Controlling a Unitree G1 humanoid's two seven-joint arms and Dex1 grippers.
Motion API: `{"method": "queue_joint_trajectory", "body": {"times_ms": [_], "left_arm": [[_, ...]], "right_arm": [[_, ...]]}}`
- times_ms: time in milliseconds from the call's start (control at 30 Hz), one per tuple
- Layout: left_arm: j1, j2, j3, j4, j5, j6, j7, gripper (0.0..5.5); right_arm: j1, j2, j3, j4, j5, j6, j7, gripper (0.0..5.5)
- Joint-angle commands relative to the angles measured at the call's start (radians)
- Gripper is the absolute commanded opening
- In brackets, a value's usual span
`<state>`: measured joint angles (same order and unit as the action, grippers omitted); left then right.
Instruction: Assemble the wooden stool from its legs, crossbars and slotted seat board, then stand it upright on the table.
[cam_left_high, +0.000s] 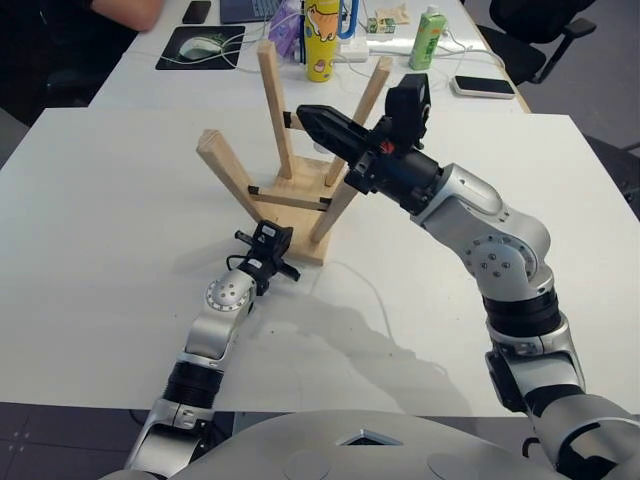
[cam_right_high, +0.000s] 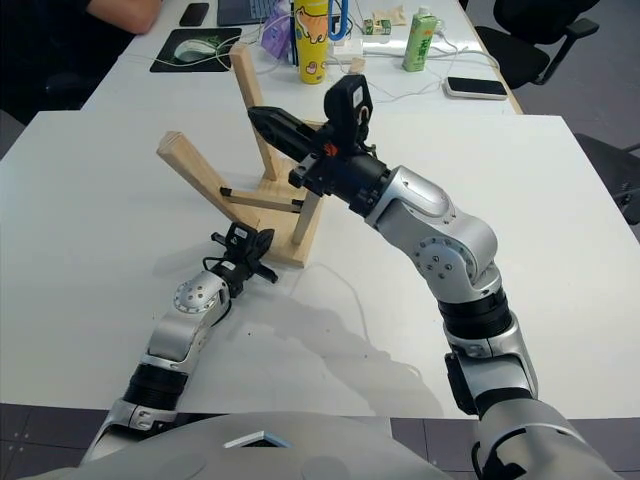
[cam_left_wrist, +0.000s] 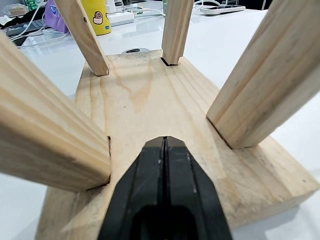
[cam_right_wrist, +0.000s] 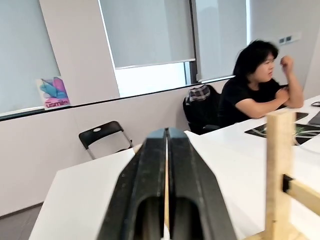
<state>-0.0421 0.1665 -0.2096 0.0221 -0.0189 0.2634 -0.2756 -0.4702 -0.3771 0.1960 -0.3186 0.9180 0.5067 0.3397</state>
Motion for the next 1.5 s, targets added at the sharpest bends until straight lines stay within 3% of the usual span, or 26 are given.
{"method": "queue_joint_trajectory", "body": {"times_ms": [33, 200, 300, 433, 533, 767, 967, 1100, 1300, 1500], "left_arm": [[0.083, 0.02, -0.015, 0.161, 0.033, 0.125, 0.009, 0.0], [0.024, -0.016, -0.024, 0.211, 0.034, 0.12, 0.02, 0.0], [-0.009, -0.03, -0.022, 0.242, 0.032, 0.108, 0.024, 0.0], [0.033, 0.009, -0.029, 0.158, 0.03, 0.034, -0.016, 0.0], [0.097, 0.07, -0.055, 0.027, 0.04, 0.025, -0.065, 0.0], [0.177, 0.152, -0.044, -0.274, 0.058, 0.094, -0.084, 0.0], [0.28, 0.164, 0.018, -0.246, 0.136, -0.063, 0.037, 0.0], [0.288, 0.142, 0.058, -0.234, 0.158, -0.136, 0.105, 0.0], [0.267, 0.105, 0.052, -0.216, 0.164, -0.155, 0.129, 0.0], [0.21, 0.034, 0.031, -0.208, 0.157, -0.129, 0.145, 0.0]], "right_arm": [[0.026, 0.112, -0.154, 0.101, 0.042, -0.073, -0.012, 0.02], [0.008, 0.121, -0.335, 0.05, 0.265, -0.054, 0.092, 0.02], [0.082, 0.044, -0.376, 0.123, 0.161, -0.056, 0.096, 0.02], [0.3, -0.163, -0.219, 0.267, -0.215, -0.073, 0.173, 0.02], [0.397, -0.193, -0.108, 0.238, -0.277, -0.059, 0.322, 0.02], [0.467, -0.115, -0.045, 0.162, -0.253, -0.006, 0.422, 0.02], [0.374, 0.115, 0.038, 0.222, -0.261, 0.046, 0.341, 0.02], [0.253, 0.257, 0.006, 0.382, -0.34, -0.043, 0.237, 0.02], [0.124, 0.298, -0.065, 0.554, -0.496, -0.245, 0.144, 0.02], [0.118, 0.4, -0.042, 0.635, -0.56, -0.32, 0.118, 0.02]]}}
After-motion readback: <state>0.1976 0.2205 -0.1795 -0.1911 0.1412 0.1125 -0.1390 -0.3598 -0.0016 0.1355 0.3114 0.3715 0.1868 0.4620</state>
